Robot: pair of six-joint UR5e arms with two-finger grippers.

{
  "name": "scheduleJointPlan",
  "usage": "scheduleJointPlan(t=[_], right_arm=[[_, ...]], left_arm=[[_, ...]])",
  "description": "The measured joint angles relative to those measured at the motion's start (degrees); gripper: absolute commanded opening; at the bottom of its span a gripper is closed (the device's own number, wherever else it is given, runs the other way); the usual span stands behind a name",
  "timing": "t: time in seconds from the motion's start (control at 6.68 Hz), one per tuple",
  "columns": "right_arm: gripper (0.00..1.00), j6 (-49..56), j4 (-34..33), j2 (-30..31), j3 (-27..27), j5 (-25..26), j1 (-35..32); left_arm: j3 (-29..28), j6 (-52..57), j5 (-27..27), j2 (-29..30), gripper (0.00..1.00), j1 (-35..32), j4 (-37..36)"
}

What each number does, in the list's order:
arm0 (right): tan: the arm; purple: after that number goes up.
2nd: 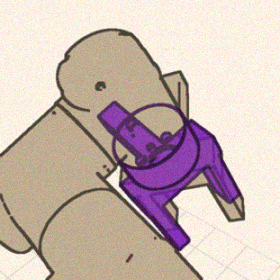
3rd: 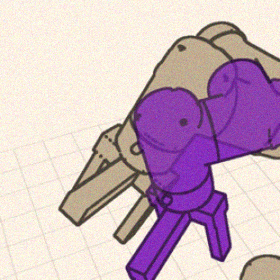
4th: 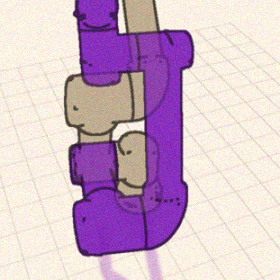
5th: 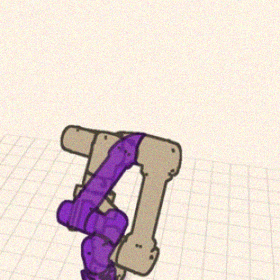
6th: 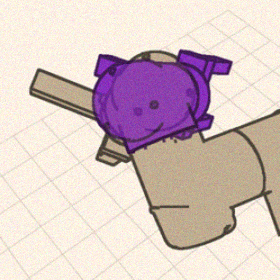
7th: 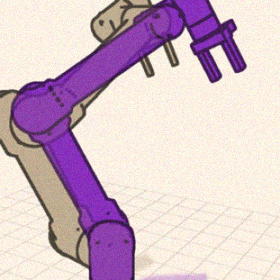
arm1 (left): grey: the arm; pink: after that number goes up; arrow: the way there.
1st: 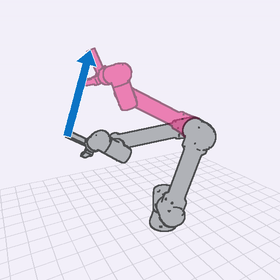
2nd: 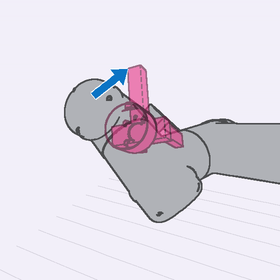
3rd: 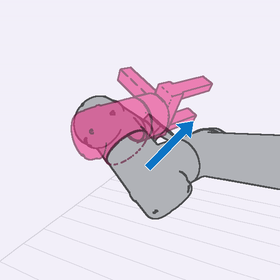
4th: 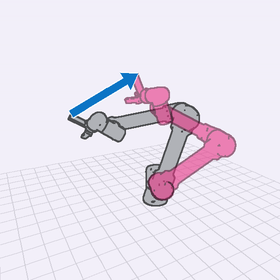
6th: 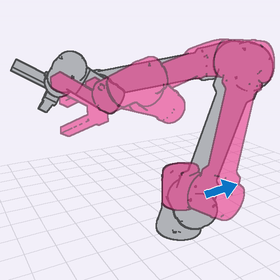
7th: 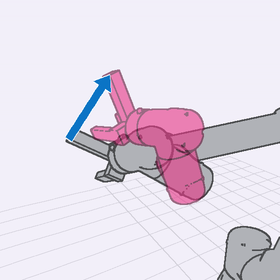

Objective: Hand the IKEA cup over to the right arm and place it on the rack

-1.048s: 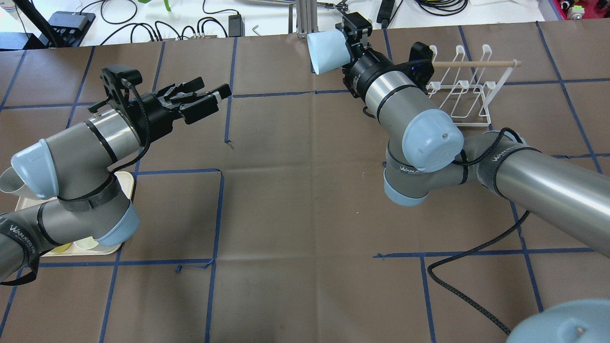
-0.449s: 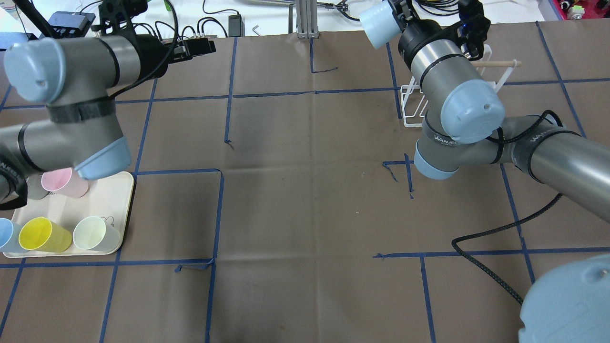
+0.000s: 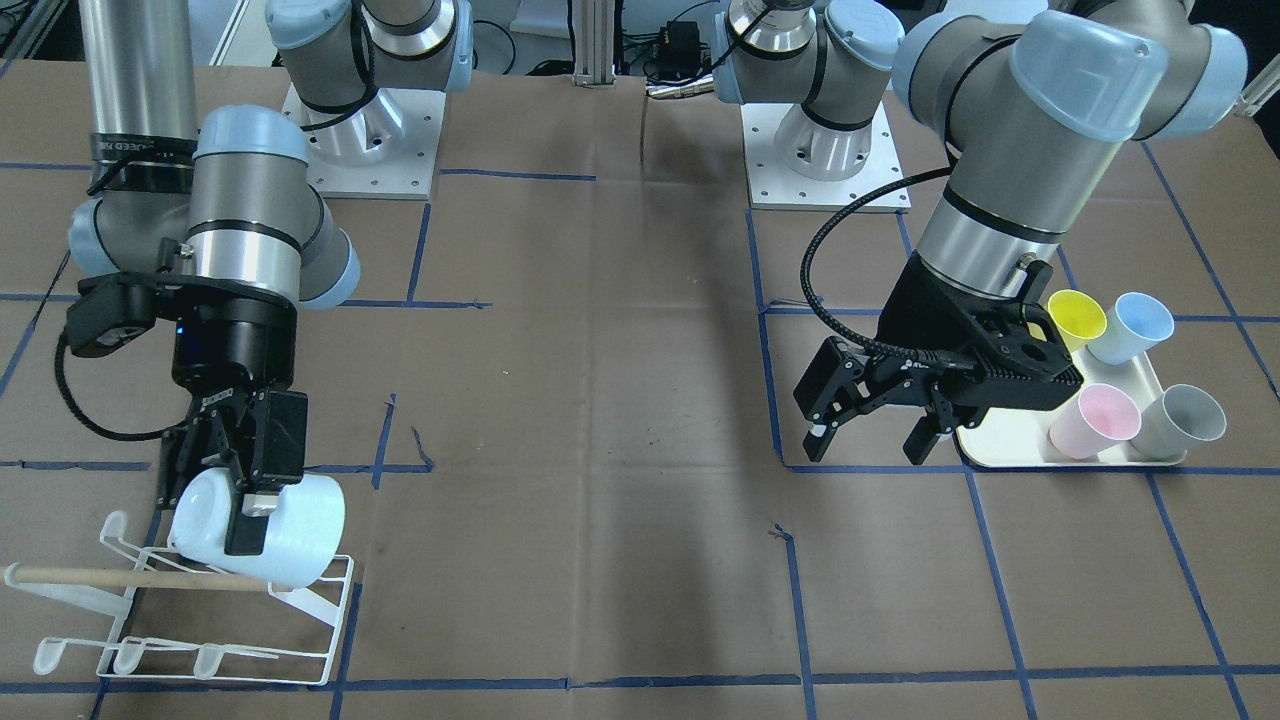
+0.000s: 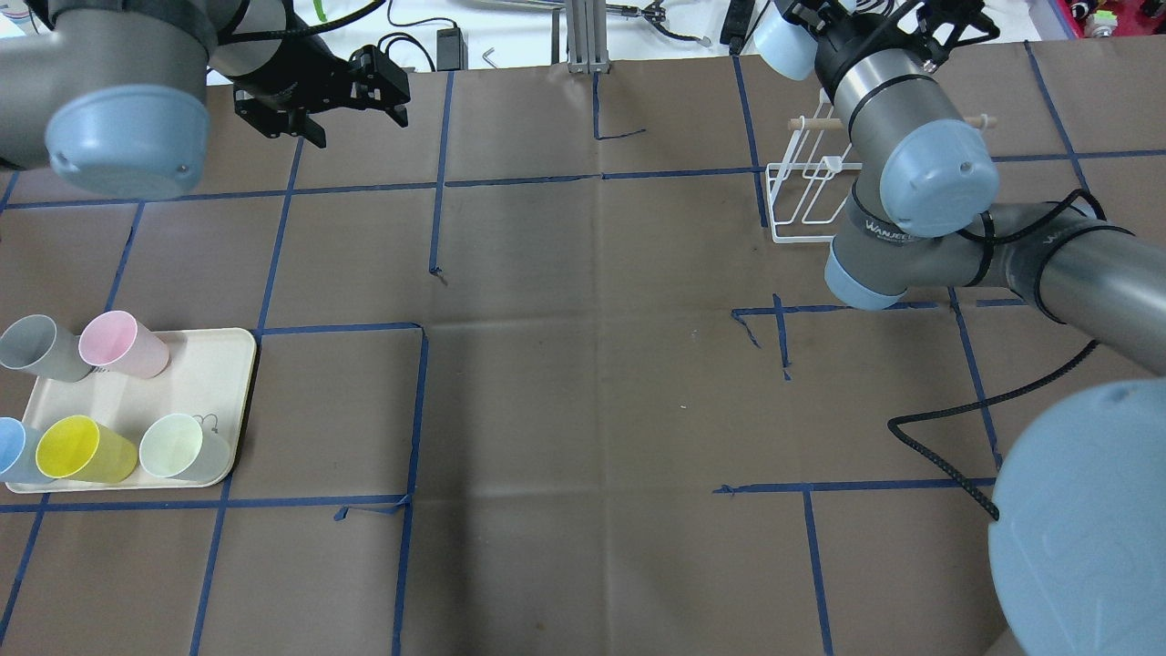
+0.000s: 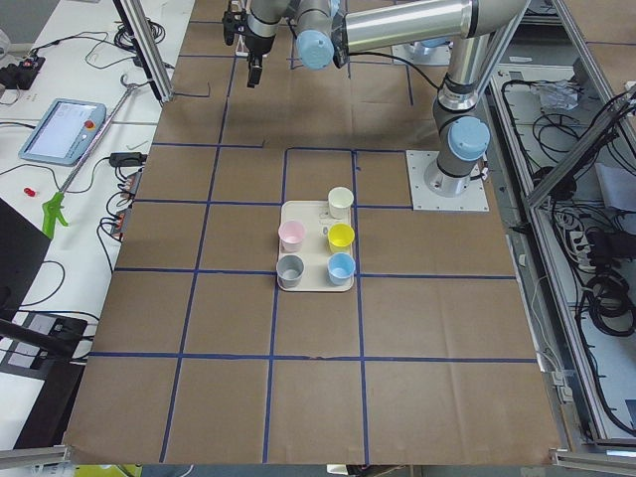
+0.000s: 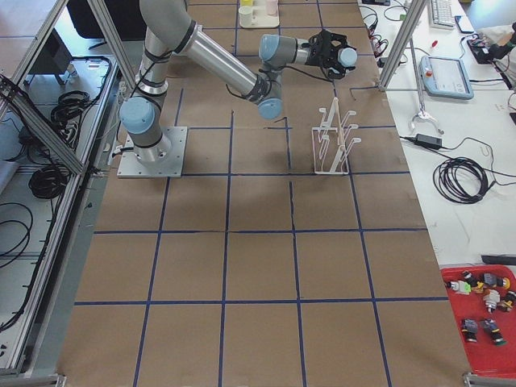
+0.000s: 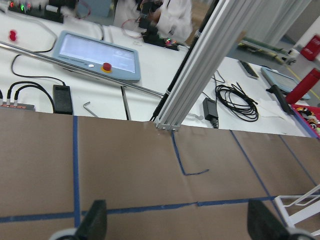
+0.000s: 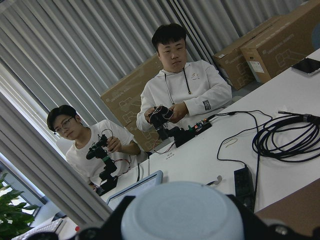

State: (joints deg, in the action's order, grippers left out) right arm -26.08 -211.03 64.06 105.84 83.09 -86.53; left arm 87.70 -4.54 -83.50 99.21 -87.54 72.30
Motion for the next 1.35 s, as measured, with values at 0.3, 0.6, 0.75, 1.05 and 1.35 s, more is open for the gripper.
scheduleJointPlan(t=[0.3,0.6,0.75,1.05,1.35], right_arm=[[0.18,11.34,-0.42,-5.14,-4.49,-0.16,2.64],[0.18,16.96,-0.58,-9.56,-6.57,-0.28,4.76],[0.18,18.05,-0.75,-10.75,-6.64,-0.25,4.96],[0.18,18.50,-0.94,-11.70,-6.59,-0.08,4.74],[0.23,18.32,-1.51,-12.80,-6.48,-0.05,3.96]], left_arm=[[-4.85,3.86,-3.94,-2.19,1.00,0.11,17.91],[-5.41,8.04,-6.37,-3.18,1.00,0.40,22.19],[-4.39,12.10,-7.98,-3.96,1.00,2.02,22.57],[2.05,23.09,-8.86,-8.60,0.99,12.05,22.64],[14.37,32.30,-8.83,-16.41,0.99,21.49,20.17]])
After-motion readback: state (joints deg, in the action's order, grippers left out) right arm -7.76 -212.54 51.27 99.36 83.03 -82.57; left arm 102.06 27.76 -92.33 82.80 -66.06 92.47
